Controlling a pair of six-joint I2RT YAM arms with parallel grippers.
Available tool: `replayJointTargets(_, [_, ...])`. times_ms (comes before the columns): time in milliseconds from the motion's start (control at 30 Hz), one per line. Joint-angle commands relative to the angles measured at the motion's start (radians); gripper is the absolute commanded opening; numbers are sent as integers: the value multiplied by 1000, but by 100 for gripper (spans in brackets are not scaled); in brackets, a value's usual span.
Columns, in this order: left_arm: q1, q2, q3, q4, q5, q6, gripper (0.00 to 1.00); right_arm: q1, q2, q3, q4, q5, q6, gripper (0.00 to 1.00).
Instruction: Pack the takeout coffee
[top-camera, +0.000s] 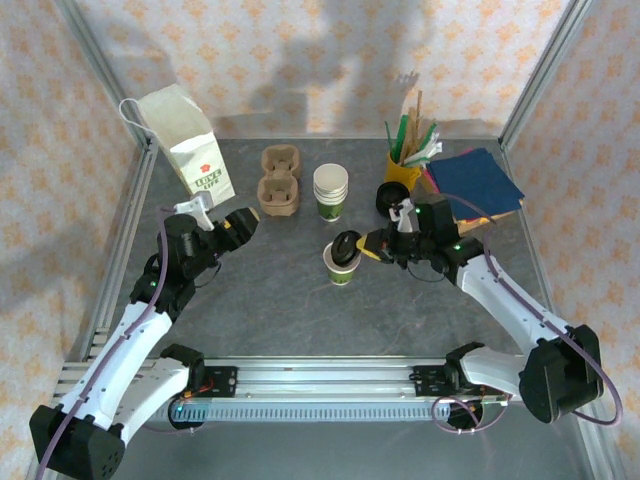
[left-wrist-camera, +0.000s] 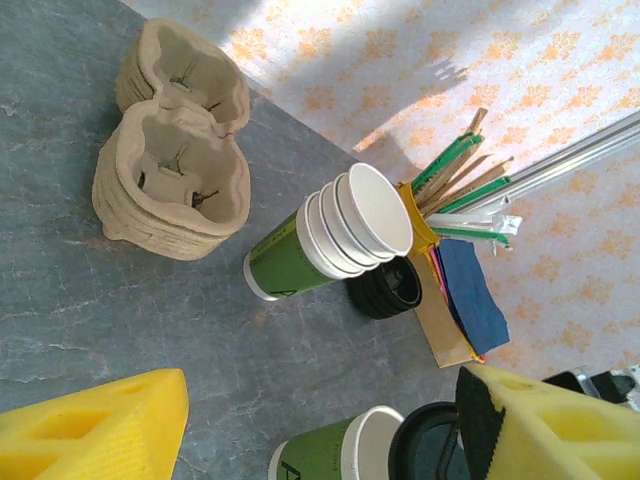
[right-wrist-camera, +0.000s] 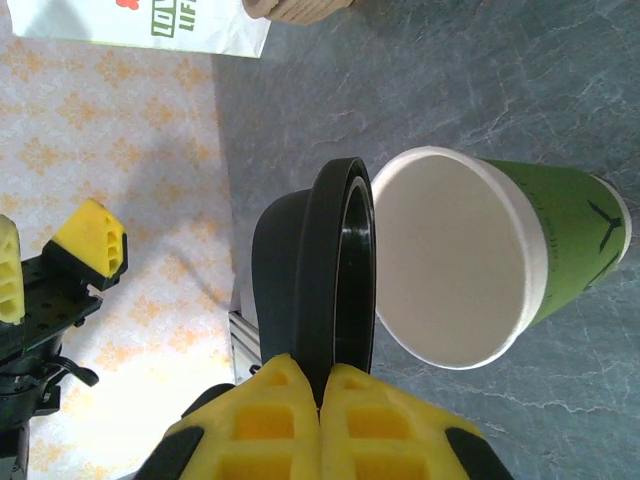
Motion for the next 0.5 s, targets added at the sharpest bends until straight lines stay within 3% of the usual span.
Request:
replayJointTargets(0, [1,-7,-12,38,17,-7,73,-7,-20,-27,40,-19,17,0])
replayJointTargets(300, [1,-8,-20,38,15,-13,72,-9,-13,-78,63,-26,23,0])
replayJointTargets(467, [1,-7,-17,34,14,-12,72,-11,-3,-94,75,-21,21,7])
